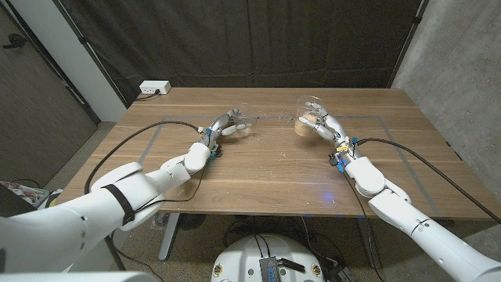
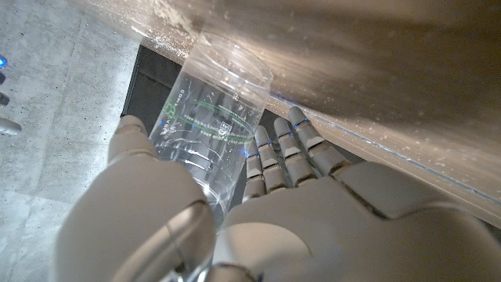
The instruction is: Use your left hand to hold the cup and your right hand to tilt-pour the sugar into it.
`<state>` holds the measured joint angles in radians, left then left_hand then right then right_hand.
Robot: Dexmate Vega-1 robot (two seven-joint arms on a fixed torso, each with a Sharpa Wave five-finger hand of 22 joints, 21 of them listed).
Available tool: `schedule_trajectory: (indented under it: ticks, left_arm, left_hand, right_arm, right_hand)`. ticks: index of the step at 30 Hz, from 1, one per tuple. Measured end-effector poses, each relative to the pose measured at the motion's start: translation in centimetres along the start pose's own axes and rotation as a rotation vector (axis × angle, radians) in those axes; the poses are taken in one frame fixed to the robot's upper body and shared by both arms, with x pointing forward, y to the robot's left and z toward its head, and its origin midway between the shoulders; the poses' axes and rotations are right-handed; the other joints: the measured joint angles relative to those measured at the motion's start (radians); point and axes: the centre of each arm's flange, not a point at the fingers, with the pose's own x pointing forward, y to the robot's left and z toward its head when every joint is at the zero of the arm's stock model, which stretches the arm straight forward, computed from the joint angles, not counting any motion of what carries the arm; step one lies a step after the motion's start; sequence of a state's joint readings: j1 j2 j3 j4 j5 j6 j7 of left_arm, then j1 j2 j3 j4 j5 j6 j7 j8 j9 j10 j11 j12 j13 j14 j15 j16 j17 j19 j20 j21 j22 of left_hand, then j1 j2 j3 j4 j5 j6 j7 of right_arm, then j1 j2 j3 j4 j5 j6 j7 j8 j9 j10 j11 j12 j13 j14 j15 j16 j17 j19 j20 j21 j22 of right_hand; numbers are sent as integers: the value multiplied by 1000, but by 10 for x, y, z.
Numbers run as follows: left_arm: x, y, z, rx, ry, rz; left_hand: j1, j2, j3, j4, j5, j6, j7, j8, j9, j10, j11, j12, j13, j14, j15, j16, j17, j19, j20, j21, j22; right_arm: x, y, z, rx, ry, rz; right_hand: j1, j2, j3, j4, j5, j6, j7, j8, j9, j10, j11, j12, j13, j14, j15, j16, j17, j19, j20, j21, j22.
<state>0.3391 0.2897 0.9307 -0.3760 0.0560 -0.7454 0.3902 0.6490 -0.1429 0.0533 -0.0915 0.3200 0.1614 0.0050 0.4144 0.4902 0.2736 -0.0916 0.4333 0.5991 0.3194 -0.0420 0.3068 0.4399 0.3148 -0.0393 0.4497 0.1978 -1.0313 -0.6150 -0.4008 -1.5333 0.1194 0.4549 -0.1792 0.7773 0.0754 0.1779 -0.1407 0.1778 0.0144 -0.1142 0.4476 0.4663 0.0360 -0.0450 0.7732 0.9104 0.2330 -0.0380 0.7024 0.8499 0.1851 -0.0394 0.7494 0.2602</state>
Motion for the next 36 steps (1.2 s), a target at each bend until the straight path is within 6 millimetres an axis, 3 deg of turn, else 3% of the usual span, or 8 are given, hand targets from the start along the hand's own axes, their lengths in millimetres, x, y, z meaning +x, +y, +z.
schedule_trajectory:
  ticks: [7,19,29,36]
  left_arm:
    - [5,-2,4,-43,9,-5]
    - [12,-11,2,-178,78,-18]
    - [14,-24,3,-277,108,-41]
    - [13,-32,7,-302,101,-50]
  left_hand:
    - [24,8,-5,-5,6,19,-19,19,13,25,-11,22,15,49,-1,19,12,49,-2,14,0]
    - [65,20,-16,-16,6,55,-19,55,36,71,-18,68,38,126,-6,38,29,145,-16,50,-1]
    - [108,34,-23,-23,6,115,-22,93,55,155,-28,123,61,225,-32,78,45,202,-30,69,-1]
    - [146,70,-23,-23,10,212,-42,145,75,255,-48,186,87,327,-49,112,69,225,-53,88,6]
  right_arm:
    - [-1,-1,-1,1,0,-4]
    - [-3,-5,-6,10,0,-7]
    - [-5,-9,-9,19,2,-13]
    - [-8,-10,-11,23,1,-18]
  right_hand:
    - [0,0,0,0,0,9,-2,0,5,4,-4,0,6,0,0,-4,0,-9,2,0,0]
    - [6,6,0,0,0,9,-2,0,5,4,-4,4,12,0,0,-8,0,-9,2,5,0]
    - [5,5,3,3,0,20,-13,0,4,9,-9,8,18,0,0,-18,0,-20,2,5,0]
    - [2,8,3,3,0,20,-13,0,7,5,-13,8,23,0,0,-30,-4,-32,4,5,0]
